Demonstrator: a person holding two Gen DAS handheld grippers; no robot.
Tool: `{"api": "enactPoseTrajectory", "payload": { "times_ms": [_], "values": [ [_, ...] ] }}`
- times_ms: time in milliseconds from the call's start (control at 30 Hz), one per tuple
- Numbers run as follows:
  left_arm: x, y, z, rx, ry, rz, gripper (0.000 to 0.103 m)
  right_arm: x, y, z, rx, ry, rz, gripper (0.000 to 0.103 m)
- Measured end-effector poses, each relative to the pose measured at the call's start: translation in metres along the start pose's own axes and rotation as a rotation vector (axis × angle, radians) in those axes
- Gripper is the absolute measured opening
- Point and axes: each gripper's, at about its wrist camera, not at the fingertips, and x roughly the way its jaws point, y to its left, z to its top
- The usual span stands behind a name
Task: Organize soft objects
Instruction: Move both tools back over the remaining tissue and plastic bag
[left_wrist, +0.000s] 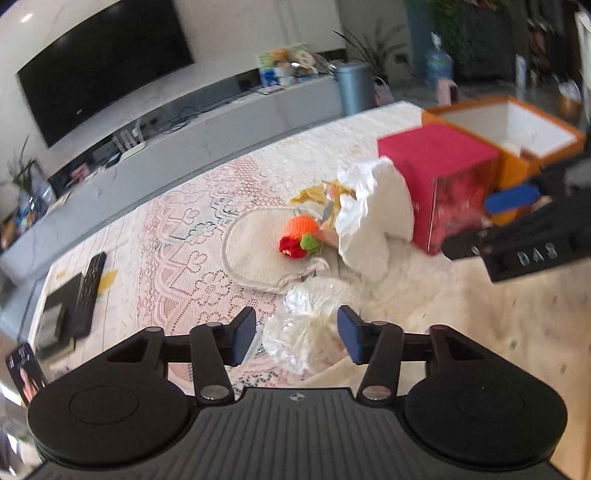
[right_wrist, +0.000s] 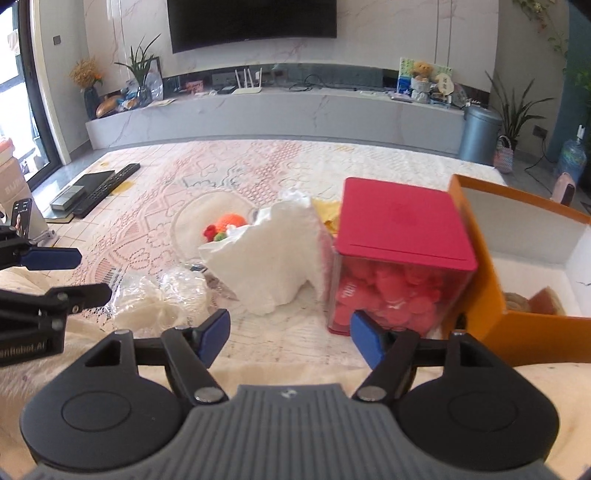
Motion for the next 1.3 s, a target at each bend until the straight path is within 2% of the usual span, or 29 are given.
{"api": "enactPoseTrajectory", "payload": {
  "times_ms": [133, 233, 533, 700, 833, 967, 1000, 1067, 1133, 1300],
  "values": [
    [0.015, -0.002, -0.001, 0.111, 0.041, -0.023, 0.072, 0.018, 0.005, 0.001, -0.004, 0.037, 0.011, 0.073],
    [0.032, -0.002, -0.003, 0.154, 0.088, -0.031, 0.073, 0.030, 0.007, 0.000, -0.005, 0.066, 0.011, 0.074],
    [0.060, 0.004, -0.001, 0.226, 0.174, -0.078, 0.074, 0.055, 0.004, -0.003, 0.019, 0.134, 0.040, 0.074],
    [0.083, 0.012, 0.001, 0.182, 0.254, -0.133, 0.074, 0.066, 0.000, -0.003, 0.040, 0.156, 0.047, 0.074],
    [0.094, 0.007, 0.004, 0.206, 0.283, -0.126, 0.074, 0.074, -0.006, -0.004, 0.068, 0.172, 0.051, 0.074],
    [0.105, -0.001, 0.008, 0.239, 0.300, -0.073, 0.074, 0.079, -0.009, -0.006, 0.077, 0.187, 0.061, 0.074],
    [0.107, -0.002, 0.009, 0.238, 0.307, -0.060, 0.072, 0.080, -0.009, -0.006, 0.078, 0.189, 0.064, 0.074],
    [0.109, -0.001, 0.010, 0.228, 0.313, -0.040, 0.057, 0.082, -0.010, -0.007, 0.080, 0.194, 0.068, 0.075],
    [0.108, 0.000, 0.010, 0.210, 0.313, -0.038, 0.051, 0.084, -0.010, -0.007, 0.079, 0.200, 0.071, 0.075],
    [0.101, 0.003, 0.011, 0.153, 0.296, -0.015, 0.046, 0.081, -0.009, -0.007, 0.073, 0.188, 0.079, 0.075]
  ]
}}
